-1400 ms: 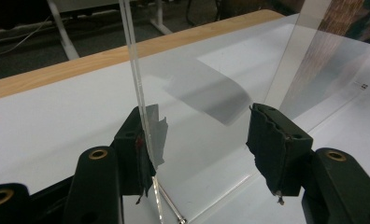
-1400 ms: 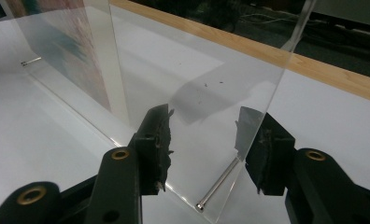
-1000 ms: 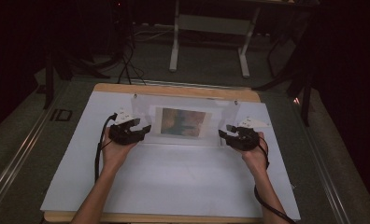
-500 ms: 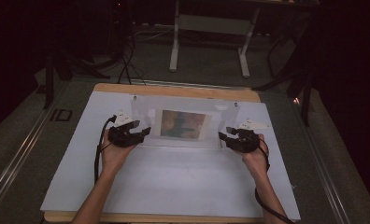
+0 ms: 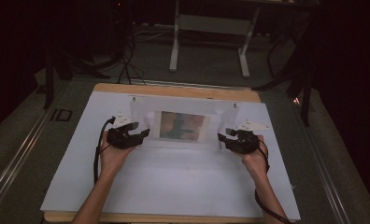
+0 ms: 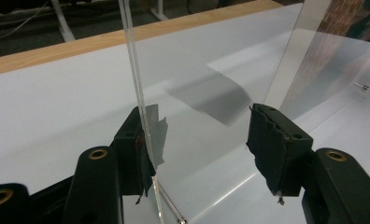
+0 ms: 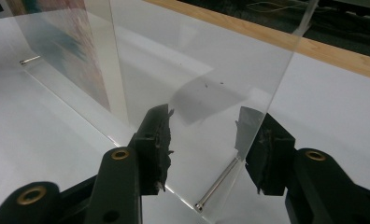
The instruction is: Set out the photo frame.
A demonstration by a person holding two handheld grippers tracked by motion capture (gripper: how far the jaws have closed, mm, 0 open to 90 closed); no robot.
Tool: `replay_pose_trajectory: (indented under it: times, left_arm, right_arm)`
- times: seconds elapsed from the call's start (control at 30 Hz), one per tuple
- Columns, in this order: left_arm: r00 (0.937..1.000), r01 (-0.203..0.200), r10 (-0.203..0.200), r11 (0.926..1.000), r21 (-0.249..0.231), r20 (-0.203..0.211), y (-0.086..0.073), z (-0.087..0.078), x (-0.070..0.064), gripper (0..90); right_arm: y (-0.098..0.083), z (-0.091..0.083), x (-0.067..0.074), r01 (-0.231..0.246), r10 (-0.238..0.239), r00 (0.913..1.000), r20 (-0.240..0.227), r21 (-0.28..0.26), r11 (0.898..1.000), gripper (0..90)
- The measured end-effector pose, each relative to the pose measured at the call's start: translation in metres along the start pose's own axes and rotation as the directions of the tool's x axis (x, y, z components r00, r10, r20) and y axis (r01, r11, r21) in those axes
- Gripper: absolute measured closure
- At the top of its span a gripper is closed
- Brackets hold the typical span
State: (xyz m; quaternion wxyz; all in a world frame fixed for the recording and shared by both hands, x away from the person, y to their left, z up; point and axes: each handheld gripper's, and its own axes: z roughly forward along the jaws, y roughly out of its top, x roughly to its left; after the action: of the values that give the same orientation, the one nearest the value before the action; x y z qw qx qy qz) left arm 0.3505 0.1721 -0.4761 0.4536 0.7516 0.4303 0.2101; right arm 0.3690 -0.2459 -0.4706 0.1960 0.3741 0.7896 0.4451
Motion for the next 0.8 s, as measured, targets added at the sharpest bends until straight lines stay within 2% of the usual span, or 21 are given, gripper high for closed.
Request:
replay_pose_trajectory:
  times: [0.8]
  left_arm:
    - [0.9999, 0.002, -0.001, 0.9997, -0.023, 0.014, -0.0023, 0.0031, 0.0038, 43.3]
  right_arm:
    - [-0.001, 0.0014, -0.0009, -0.006, 0.005, 1.0, -0.004, -0.008, 1.0, 53.5]
